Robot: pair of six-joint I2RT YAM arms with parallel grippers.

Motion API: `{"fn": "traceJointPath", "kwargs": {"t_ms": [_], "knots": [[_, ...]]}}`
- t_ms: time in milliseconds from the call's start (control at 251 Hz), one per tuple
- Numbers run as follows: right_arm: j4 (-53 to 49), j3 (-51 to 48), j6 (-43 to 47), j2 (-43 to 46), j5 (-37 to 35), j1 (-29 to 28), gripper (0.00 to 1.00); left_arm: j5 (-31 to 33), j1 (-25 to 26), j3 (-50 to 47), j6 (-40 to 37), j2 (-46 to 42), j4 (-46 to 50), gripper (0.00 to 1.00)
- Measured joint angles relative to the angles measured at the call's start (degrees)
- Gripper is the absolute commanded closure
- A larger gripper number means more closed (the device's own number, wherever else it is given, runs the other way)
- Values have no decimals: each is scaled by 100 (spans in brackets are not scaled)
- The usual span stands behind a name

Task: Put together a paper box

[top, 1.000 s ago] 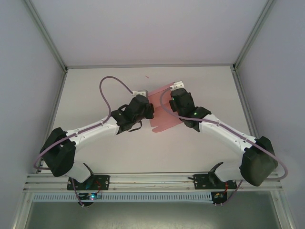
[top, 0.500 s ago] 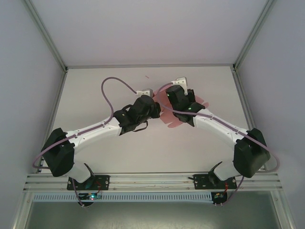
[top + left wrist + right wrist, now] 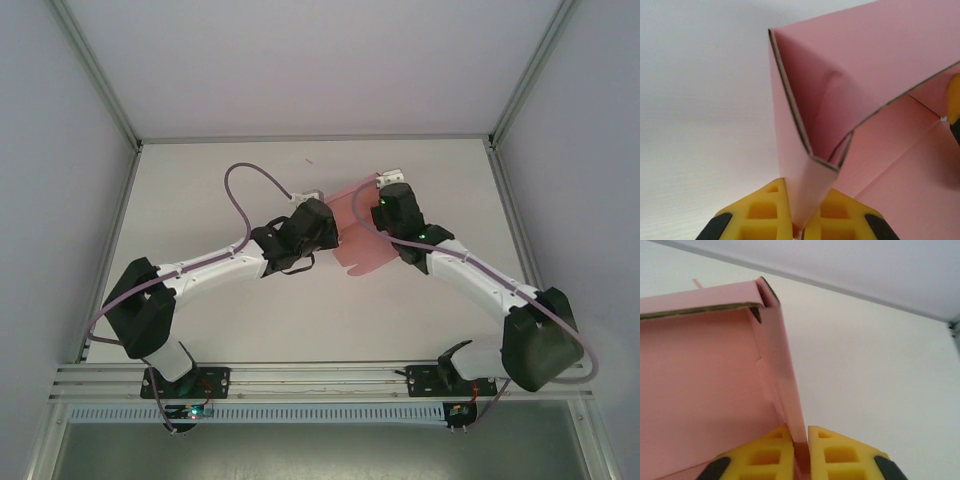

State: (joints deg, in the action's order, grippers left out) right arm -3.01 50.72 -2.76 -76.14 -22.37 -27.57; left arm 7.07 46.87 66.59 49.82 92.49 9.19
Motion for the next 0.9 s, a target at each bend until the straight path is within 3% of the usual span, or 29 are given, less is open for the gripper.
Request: {"fn": "traceJointPath", "kwargs": {"t_ms": [148, 459, 515, 583, 694, 842, 898], "knots": [[70, -59, 13, 216, 474, 120, 78, 2, 0, 0, 33, 0, 68, 100], [4, -87, 107, 466, 603, 225, 67, -70, 0, -2, 57, -48, 26, 100], [-15, -87, 144, 463, 658, 260, 68, -90, 0, -2, 37, -48, 26, 100], [-63, -68, 157, 448, 789, 313, 78, -109, 2, -2, 13, -48, 26, 100], [-260, 168, 271, 306, 1047, 363, 71, -98, 4, -2, -7, -48, 33, 100], [-385, 415, 431, 168, 1445, 485, 70, -107, 17, -7, -55, -50, 66, 100], [-428, 494, 472, 133, 1628, 540, 79, -142, 31, -9, -114, -50, 74, 100]]}}
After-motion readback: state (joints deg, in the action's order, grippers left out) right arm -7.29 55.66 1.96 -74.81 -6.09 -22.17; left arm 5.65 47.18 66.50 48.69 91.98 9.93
